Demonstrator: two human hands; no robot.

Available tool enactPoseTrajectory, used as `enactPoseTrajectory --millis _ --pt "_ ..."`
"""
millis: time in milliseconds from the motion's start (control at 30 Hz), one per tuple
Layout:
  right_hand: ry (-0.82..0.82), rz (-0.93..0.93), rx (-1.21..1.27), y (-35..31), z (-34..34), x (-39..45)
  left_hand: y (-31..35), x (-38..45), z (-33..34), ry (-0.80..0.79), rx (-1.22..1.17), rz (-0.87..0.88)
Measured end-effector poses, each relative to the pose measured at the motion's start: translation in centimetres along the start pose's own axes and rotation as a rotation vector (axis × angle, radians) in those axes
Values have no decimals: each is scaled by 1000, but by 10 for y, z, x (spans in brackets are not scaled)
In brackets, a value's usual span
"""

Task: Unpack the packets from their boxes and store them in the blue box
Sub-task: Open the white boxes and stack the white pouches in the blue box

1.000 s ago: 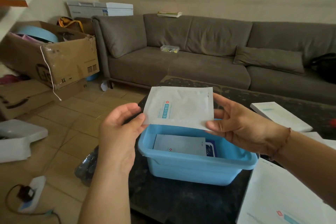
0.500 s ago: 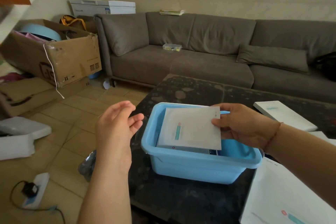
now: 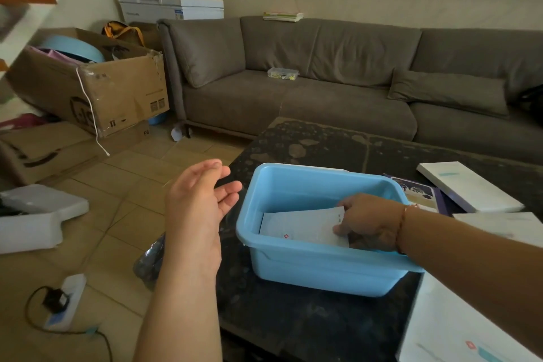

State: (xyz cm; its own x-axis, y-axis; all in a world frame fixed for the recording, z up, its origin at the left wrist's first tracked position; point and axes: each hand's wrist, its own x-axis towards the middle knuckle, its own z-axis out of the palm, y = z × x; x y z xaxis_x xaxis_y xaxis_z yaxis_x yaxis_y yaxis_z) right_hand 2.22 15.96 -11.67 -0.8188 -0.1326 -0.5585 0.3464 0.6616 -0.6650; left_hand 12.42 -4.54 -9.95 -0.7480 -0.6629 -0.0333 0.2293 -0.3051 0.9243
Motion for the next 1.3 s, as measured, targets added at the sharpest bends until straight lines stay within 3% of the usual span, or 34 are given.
enactPoseTrajectory --millis 200,300,700,800,867,933,1033,1100,1167,1300 --pt "80 -80 -533 -6 2 -14 2 -3 1 -7 11 0" --pt "103 -129 -669 -9 0 -21 3 -4 1 -6 12 -2" --pt "-14 -311 -920 -2 1 -22 3 -6 5 10 12 -13" --pt "24 -326 -987 -5 -4 -28 4 -8 7 27 24 17" --pt "138 -388 -940 -8 -14 -38 4 -13 11 53 54 99" --pt "266 -528 -729 -4 -30 -60 4 -22 17 85 114 252" --pt "493 -943 -407 38 -49 -117 2 -40 25 45 192 615" --pt "612 -1099 -407 91 -56 -151 -5 -55 29 -82 241 867" --pt "607 -1051 -512 152 -60 -168 -12 -72 33 -268 306 1023" --pt "393 -881 -961 249 -59 -160 -26 -95 45 -574 509 1229"
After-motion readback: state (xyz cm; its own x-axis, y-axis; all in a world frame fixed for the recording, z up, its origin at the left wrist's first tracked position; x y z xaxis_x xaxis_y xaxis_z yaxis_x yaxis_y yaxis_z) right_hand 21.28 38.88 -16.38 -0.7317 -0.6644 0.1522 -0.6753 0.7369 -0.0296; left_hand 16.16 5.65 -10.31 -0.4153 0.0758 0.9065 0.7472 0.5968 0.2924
